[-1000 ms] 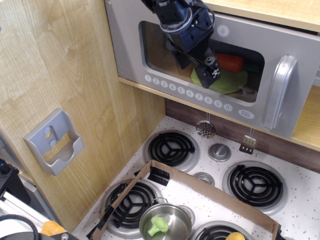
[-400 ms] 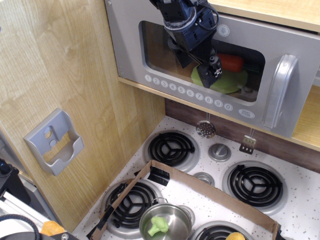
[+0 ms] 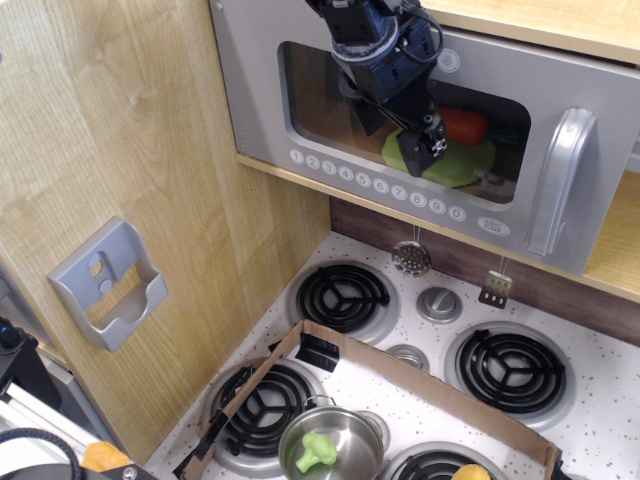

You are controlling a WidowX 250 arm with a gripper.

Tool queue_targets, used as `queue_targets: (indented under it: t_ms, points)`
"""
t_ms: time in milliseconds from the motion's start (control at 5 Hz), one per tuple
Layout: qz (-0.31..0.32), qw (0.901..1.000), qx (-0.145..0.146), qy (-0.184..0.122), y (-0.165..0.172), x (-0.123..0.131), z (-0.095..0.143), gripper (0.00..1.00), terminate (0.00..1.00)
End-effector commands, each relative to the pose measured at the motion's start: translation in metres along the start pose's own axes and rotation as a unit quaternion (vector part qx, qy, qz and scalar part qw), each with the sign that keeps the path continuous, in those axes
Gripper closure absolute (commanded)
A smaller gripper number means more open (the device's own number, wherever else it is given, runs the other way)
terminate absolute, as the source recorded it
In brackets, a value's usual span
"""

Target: Close microwave

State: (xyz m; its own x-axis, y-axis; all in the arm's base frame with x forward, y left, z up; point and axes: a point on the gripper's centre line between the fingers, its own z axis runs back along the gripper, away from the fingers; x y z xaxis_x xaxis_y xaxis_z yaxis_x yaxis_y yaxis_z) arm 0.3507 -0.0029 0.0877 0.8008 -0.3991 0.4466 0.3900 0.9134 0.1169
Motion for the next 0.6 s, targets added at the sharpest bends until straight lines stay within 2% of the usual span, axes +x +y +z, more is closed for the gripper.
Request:
queue_targets:
  t_ms: [0, 200, 400]
  points:
    - [-0.001, 0.9991, 0.017, -0.038, -0.0033, 0.0208, 0.026, 0.0, 0.0]
    - [-0.001, 0.9991, 0.017, -0.038, -0.0033, 0.0208, 0.026, 0.0, 0.0]
    - [-0.001, 0.9991, 0.017, -0.038, -0.0033, 0.0208, 0.026, 0.0, 1.0]
